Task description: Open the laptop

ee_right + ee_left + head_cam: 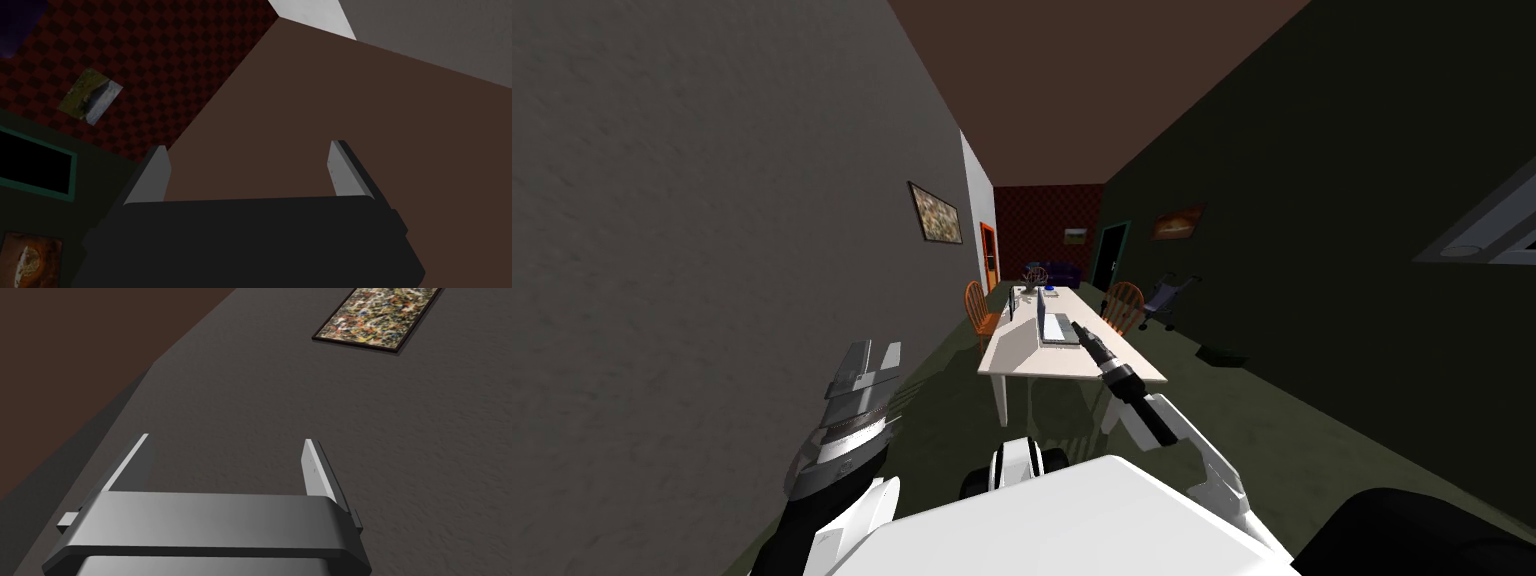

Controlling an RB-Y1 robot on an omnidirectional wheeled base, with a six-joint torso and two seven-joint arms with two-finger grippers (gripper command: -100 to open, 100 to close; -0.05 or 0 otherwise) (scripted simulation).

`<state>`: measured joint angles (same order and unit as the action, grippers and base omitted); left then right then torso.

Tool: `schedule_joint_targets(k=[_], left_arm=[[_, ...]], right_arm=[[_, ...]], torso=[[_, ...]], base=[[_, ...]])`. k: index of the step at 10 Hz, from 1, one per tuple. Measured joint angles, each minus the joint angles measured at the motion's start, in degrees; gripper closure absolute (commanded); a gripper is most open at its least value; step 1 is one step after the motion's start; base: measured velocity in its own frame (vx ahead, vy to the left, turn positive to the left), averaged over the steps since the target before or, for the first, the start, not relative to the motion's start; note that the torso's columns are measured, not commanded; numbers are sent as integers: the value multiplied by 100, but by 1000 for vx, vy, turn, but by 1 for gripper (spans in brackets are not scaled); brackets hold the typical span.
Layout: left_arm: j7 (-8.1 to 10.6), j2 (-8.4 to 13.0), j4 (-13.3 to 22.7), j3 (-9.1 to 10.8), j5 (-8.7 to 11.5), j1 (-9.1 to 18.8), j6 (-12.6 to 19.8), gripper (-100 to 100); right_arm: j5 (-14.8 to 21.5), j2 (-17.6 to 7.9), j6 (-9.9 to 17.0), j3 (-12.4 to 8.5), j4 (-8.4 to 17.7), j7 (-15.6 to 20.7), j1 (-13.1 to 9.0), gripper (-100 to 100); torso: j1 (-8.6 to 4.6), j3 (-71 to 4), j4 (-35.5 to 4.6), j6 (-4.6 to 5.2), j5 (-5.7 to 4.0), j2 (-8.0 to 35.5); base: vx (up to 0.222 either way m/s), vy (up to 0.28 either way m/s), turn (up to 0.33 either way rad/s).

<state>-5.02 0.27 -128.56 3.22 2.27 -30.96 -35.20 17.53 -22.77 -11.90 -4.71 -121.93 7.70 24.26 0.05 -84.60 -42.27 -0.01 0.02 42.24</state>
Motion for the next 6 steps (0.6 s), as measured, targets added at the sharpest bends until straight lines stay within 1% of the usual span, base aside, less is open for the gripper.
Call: schedule_joint_targets(k=[1,2,3,4,6], left_arm=[[0,0,0,0,0,0,0,0],[0,0,0,0,0,0,0,0],[0,0,0,0,0,0,0,0],[0,0,0,0,0,0,0,0],[0,0,0,0,0,0,0,0]], right_arm=[[116,-170,90,-63,96,88,-48,-100],[266,-258,129,-94,225,210,-68,-100],[401,-413,249,-120,256,316,-91,-100],[559,-521,349,-129,403,442,-176,-100],[825,-826,500,-239,557,659,-158,-100]], torso=[[-5,0,0,1,0,1],[-9,2,0,1,-3,3],[-4,7,-3,1,-1,12],[-2,5,-2,0,-1,7],[-11,0,0,1,-3,1]], base=[[77,155,-2],[51,166,-2],[62,173,-5],[68,172,0],[68,155,-5]])
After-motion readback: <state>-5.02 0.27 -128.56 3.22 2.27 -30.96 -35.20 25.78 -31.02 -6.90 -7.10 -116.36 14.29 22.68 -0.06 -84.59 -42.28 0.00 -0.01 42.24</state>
